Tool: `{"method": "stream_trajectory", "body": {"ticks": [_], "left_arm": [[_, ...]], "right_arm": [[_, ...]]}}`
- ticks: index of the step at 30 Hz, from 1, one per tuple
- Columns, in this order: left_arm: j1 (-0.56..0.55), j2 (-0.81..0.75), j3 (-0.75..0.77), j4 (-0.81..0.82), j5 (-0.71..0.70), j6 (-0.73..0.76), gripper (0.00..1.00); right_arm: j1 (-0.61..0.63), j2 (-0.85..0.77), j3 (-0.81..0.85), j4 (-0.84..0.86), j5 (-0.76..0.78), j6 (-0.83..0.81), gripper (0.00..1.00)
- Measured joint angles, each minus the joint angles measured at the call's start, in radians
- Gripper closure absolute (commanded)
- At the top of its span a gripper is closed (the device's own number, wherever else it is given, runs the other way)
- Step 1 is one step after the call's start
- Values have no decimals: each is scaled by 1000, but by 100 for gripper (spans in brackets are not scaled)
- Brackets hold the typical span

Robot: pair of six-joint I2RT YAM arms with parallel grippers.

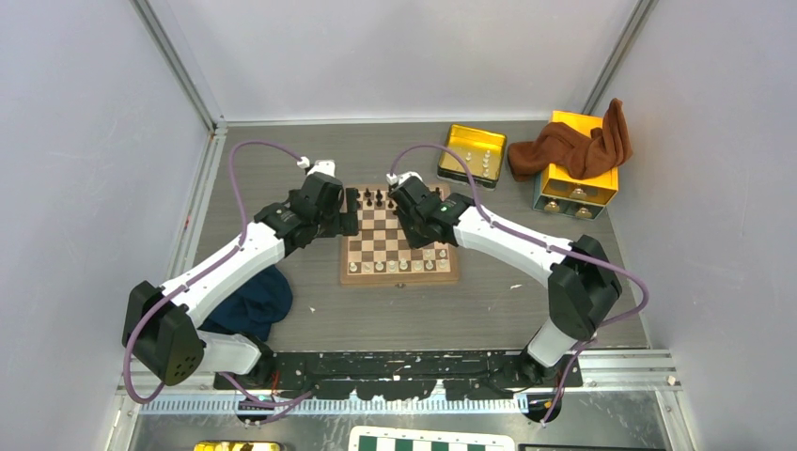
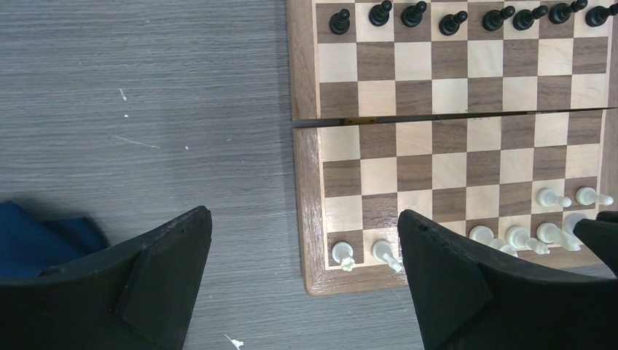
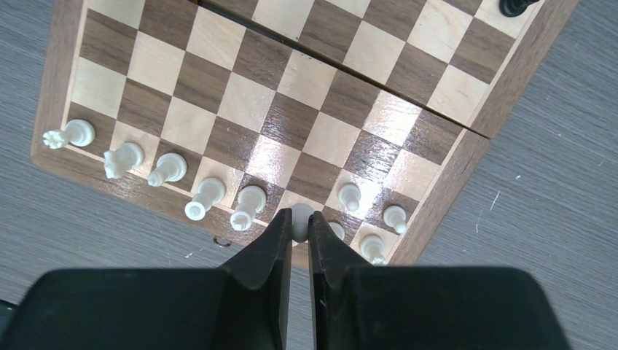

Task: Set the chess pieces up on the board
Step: Place the chess piece on the chessboard.

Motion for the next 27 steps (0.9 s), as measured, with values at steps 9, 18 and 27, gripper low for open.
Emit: {"method": "stream_trajectory", "body": {"ticks": [9, 18, 27], "left_arm": [[0, 0, 0, 0, -14, 0, 0], [6, 0, -1, 0, -14, 2, 0], [10, 0, -3, 0, -14, 6, 0]], "right_arm": [[2, 49, -3, 14, -3, 3, 99], [2, 94, -28, 43, -7, 3, 99], [2, 122, -38, 59, -7, 5, 99]]}}
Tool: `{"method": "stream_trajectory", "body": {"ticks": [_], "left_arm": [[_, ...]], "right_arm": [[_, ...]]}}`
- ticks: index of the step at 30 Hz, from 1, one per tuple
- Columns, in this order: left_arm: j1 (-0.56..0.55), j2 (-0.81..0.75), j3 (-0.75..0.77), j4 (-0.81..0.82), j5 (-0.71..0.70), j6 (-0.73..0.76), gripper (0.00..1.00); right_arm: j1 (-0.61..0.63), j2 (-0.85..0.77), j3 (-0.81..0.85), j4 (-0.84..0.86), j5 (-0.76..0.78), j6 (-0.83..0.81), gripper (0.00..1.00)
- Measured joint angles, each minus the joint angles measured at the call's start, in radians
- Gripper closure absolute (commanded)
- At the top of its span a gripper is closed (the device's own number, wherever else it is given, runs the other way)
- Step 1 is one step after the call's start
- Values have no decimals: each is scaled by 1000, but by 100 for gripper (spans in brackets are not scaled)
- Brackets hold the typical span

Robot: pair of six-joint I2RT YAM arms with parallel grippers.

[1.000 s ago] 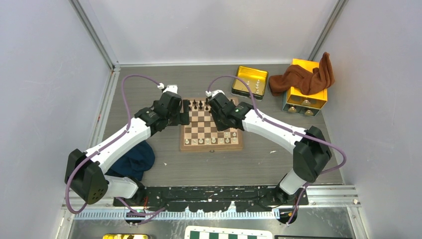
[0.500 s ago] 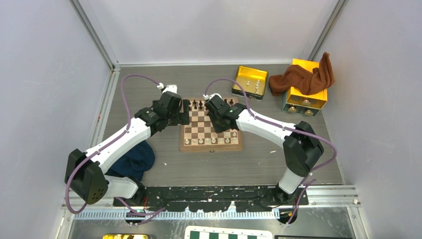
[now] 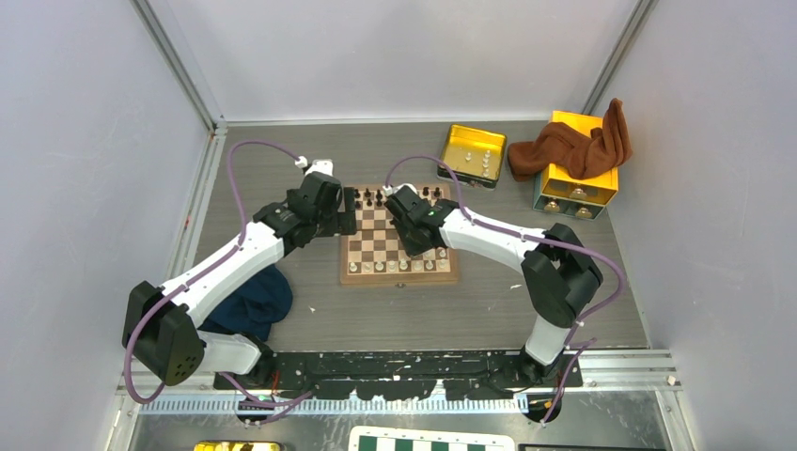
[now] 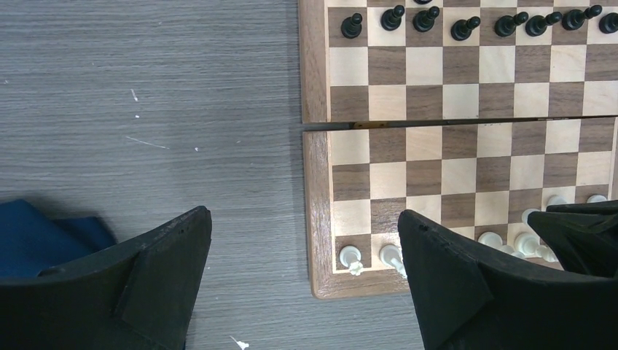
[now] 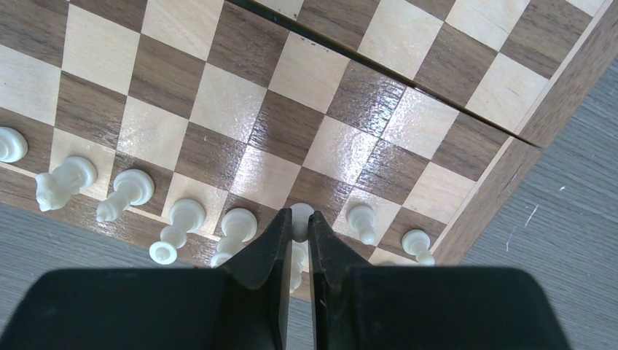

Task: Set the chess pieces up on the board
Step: Place the chess piece on the chessboard.

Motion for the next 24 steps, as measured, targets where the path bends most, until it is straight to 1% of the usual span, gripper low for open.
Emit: {"method": "stream_trajectory", "body": {"ticks": [24], "left_arm": [[10, 0, -4, 1, 6, 4, 1]], "right_arm": [[-8, 27, -26, 49, 17, 1, 99]]}}
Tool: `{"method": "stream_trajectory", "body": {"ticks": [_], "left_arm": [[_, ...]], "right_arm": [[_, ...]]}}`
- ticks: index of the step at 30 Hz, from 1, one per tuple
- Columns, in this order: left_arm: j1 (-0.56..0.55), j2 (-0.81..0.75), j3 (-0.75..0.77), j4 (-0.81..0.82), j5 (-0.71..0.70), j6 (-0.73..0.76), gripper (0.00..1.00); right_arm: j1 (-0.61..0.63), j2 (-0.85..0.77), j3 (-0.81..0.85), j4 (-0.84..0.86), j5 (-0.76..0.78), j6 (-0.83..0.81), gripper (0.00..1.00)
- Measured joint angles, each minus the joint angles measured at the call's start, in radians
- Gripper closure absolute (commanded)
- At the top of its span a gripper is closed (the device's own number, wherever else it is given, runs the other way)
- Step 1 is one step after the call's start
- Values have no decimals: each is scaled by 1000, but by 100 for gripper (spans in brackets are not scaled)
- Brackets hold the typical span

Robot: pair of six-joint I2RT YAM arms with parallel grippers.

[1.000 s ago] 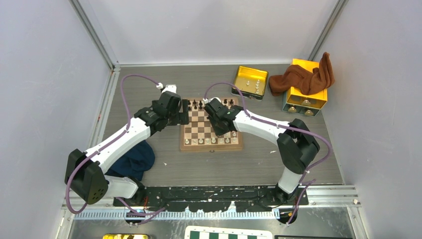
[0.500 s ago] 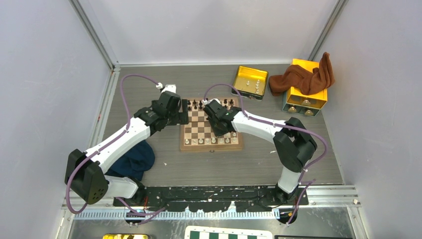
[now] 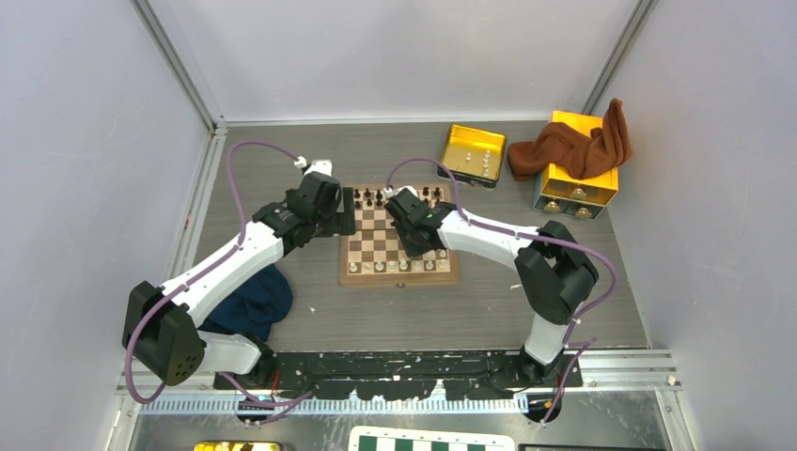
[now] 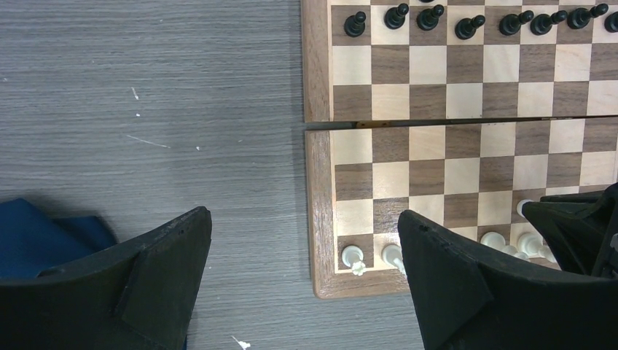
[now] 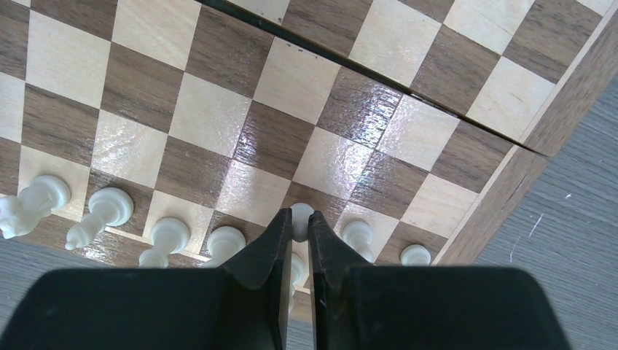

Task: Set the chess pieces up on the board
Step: Place the chess piece on the chessboard.

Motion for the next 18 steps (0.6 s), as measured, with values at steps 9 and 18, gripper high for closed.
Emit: {"method": "stream_trajectory", "body": {"ticks": [9, 18], "left_arm": [[0, 0, -2, 0, 6, 0, 1], [1, 0, -2, 0, 13, 0, 1]], "right_arm": [[-6, 0, -5, 10, 3, 0, 99], [-6, 0, -8, 13, 3, 2, 77]]}}
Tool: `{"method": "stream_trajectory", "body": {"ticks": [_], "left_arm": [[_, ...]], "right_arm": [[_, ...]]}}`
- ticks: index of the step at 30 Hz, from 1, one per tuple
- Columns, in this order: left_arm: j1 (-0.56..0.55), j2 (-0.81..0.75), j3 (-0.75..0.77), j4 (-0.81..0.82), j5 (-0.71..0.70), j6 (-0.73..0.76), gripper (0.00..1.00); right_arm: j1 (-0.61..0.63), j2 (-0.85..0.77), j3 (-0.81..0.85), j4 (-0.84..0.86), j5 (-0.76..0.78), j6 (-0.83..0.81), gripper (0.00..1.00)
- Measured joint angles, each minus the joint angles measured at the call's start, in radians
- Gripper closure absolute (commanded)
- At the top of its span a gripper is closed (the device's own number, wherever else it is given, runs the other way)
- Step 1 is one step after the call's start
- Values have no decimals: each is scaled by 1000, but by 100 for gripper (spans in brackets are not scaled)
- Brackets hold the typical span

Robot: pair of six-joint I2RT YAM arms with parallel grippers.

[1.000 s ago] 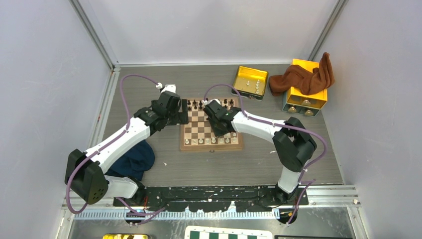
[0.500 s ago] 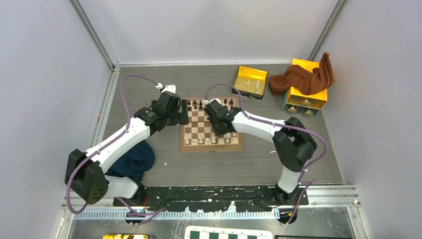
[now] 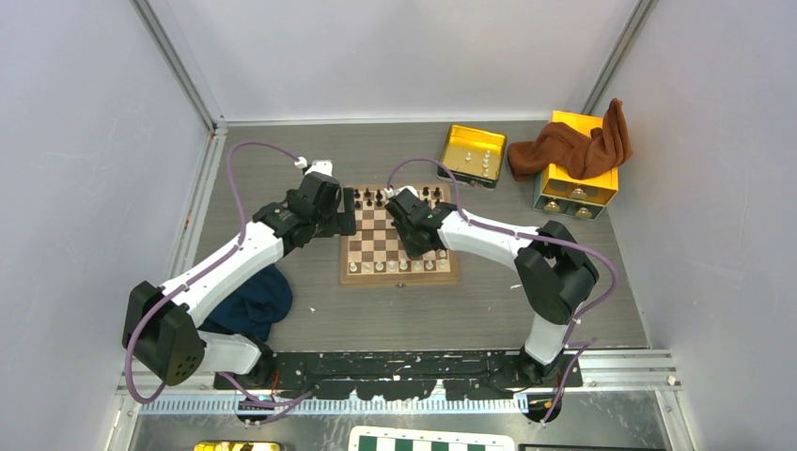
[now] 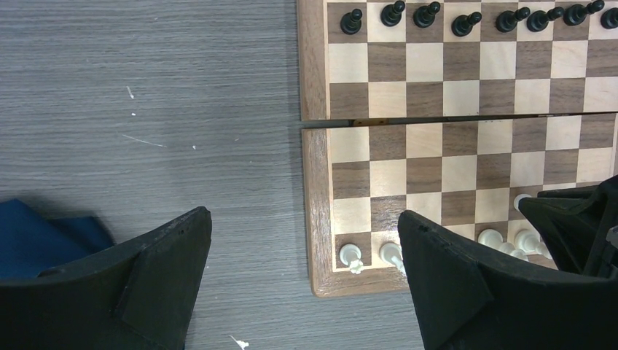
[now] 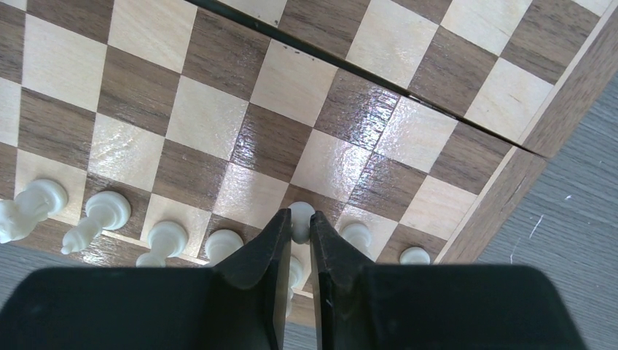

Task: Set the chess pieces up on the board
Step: Place the chess piece on the chessboard.

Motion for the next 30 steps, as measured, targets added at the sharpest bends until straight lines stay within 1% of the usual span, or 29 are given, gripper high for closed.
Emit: {"method": "stream_trajectory", "body": {"ticks": [3, 10, 22, 30], "left_arm": [[0, 0, 0, 0, 1, 0, 1], [0, 7, 0, 0, 8, 0, 1], [0, 8, 0, 0, 9, -1, 1], [0, 8, 0, 0, 8, -1, 1]], "right_arm": [[0, 0, -4, 0, 0, 1, 73], [0, 0, -11, -4, 0, 4, 69], [-1, -4, -1, -33, -3, 0, 68], [-2, -29, 90, -84, -5, -6, 66]]}}
